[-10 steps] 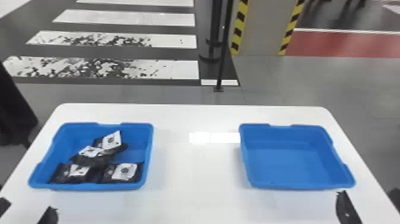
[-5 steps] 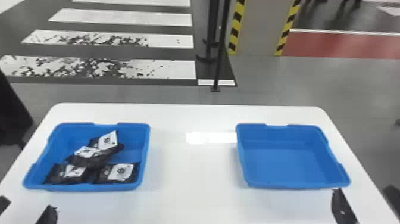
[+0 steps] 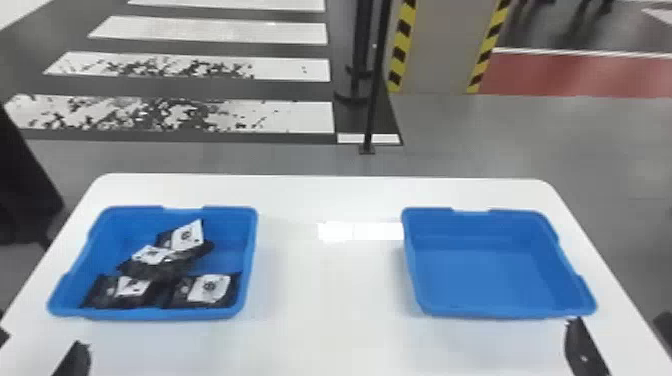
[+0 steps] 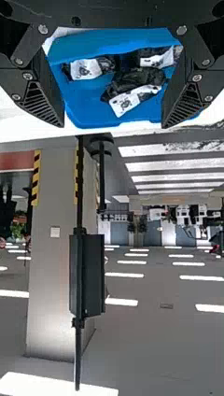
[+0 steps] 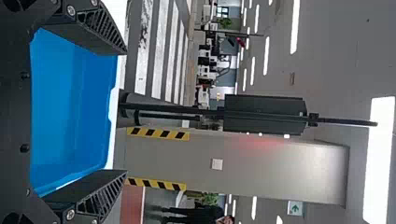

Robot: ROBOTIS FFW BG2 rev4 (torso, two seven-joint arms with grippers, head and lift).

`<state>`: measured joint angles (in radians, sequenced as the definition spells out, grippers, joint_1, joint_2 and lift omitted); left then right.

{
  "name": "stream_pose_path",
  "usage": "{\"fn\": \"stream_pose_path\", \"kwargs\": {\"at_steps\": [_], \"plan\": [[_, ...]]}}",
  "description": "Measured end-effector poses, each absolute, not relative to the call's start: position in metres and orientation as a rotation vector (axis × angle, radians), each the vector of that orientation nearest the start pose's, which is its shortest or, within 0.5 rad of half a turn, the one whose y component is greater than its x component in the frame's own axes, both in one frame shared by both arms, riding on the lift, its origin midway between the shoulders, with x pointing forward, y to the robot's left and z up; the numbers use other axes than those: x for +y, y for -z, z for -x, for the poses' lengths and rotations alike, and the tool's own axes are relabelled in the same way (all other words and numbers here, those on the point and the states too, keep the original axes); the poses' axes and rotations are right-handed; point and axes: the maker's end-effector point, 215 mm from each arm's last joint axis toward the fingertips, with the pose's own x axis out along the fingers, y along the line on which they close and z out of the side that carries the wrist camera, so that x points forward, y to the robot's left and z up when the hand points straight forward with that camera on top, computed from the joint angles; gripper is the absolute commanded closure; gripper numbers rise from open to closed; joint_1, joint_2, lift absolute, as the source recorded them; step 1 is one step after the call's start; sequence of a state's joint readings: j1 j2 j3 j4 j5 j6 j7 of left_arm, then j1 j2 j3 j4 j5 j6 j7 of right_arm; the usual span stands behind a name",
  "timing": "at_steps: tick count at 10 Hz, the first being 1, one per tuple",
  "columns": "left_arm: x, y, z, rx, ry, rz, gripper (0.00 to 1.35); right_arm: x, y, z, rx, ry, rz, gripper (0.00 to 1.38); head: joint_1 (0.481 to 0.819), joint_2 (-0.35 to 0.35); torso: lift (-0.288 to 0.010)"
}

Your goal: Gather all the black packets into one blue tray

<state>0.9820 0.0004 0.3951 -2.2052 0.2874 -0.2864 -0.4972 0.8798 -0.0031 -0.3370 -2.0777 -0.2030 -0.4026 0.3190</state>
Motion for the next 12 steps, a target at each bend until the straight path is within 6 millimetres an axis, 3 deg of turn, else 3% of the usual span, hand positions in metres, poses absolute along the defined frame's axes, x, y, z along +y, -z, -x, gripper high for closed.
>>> {"fn": "stream_pose_path", "kwargs": {"at_steps": [3,12], "plan": [[0.3313,0.3117,-0.2823,0.027,0.170,-0.101,0.29,-0.3374,0.3243,-0.3051,-0.047,-0.037,0.088,0.12,0.695,-0.013,-0.110],[0.3271,0.3154,-0.2831,0.035,0.176,-0.087,0.29,-0.3384,0.3278,-0.3057,-0.037,-0.034,0.080,0.12,0.695,-0.022,-0.110]]}}
